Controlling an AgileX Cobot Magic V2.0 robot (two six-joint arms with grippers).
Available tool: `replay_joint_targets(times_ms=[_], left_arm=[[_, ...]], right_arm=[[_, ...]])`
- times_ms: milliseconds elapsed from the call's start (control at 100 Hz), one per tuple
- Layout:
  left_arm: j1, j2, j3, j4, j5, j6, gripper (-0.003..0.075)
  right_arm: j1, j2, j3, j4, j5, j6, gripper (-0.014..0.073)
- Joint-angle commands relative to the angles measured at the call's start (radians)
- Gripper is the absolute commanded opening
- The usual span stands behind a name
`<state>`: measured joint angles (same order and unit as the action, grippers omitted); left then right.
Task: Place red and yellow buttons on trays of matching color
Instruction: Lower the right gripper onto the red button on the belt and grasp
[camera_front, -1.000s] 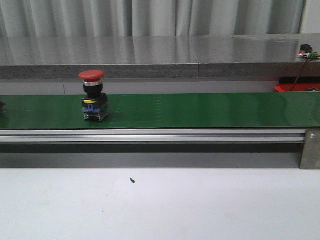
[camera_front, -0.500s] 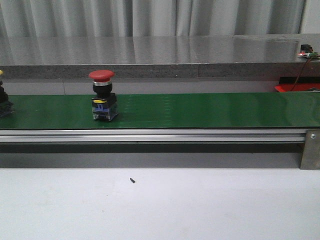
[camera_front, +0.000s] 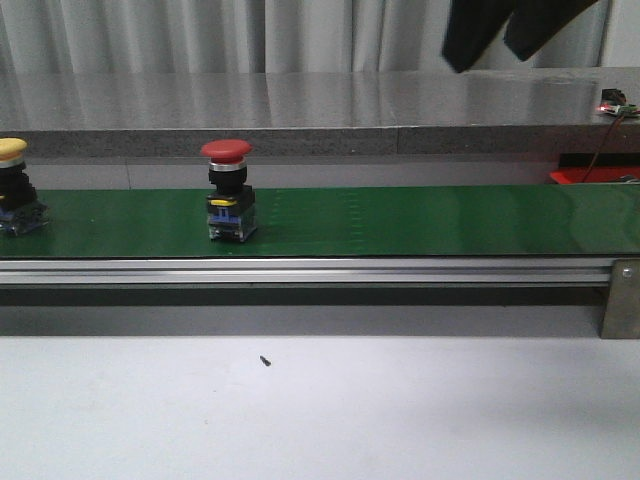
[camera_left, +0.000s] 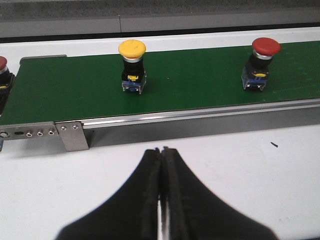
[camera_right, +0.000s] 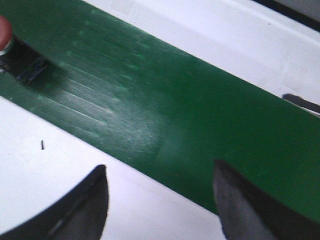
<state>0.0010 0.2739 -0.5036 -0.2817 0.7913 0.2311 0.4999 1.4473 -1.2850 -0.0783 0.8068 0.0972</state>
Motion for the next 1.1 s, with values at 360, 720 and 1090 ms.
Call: replay_joint_targets(times_ms=[360,720,1090], left_arm=[[-0.009,0.012,-0.025,-0.021,-0.068,-0.002,-0.002],[-0.009,0.012,-0.025,-0.021,-0.068,-0.002,-0.002],[-0.009,0.012,-0.025,-0.021,-0.068,-0.002,-0.002]], right_arm=[[0.018,0.193,-0.255,0.305,0.071,-0.411,0.0517],[0.04,0.326,-0.319,0.318,0.046,-0.577,0.0517],[0.055,0.383,-0.321,0.353,-0.056,-0.612,0.0517]])
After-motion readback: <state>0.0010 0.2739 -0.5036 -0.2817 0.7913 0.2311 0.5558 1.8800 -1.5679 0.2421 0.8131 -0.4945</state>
